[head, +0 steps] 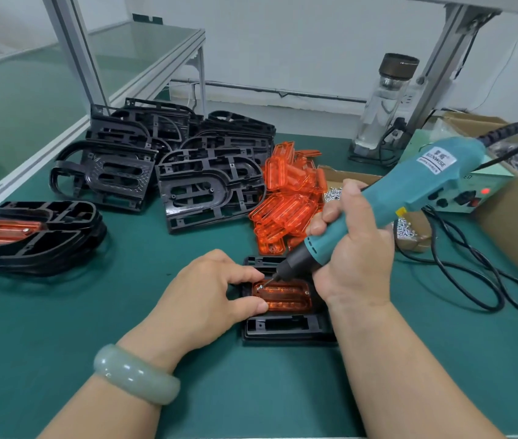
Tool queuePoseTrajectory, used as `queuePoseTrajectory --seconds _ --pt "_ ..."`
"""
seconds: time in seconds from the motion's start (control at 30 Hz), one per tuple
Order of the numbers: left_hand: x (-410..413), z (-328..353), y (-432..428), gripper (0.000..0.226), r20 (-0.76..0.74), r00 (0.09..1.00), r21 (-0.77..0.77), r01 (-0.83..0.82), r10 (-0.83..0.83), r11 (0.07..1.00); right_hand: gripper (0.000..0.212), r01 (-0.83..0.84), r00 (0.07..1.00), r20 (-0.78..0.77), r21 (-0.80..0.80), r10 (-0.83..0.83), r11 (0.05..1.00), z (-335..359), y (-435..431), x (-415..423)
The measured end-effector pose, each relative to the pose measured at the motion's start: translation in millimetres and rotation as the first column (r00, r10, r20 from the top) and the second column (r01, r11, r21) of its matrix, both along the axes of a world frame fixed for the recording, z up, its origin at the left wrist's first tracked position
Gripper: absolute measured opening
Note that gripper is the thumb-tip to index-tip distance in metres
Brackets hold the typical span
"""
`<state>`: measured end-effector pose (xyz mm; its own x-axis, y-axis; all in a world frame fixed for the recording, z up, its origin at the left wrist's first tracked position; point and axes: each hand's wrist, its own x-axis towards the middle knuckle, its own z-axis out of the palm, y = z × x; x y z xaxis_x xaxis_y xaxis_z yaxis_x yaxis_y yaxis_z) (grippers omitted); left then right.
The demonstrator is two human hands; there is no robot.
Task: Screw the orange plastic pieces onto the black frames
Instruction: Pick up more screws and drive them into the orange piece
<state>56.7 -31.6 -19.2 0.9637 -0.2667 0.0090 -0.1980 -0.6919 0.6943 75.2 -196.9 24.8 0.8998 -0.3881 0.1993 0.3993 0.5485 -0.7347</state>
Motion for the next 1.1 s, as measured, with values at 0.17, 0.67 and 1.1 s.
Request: queuePoseTrajectory --seconds 0.17,0.67,1.1 --pt "-0.1 -1.3 0.2 0.037 0.009 1.0 -0.003 -0.006 0.006 1.0 0.011 -0.017 1.0 0.015 -0.049 0.018 0.999 2.7 1.6 1.0" --pt "-0.9 -0.7 -0.9 0.036 0.008 1.0 -0.01 -0.012 0.013 1.0 0.005 -0.122 0.99 0.043 -0.242 0.137 0.963 12.2 9.0 -1.0" --pt "1.2 12.2 -2.8 0.035 0.019 0.996 0.065 0.082 -0.084 0.994 0.014 -0.434 0.858 0.013 -0.515 0.513 0.739 25.6 28.5 8.0"
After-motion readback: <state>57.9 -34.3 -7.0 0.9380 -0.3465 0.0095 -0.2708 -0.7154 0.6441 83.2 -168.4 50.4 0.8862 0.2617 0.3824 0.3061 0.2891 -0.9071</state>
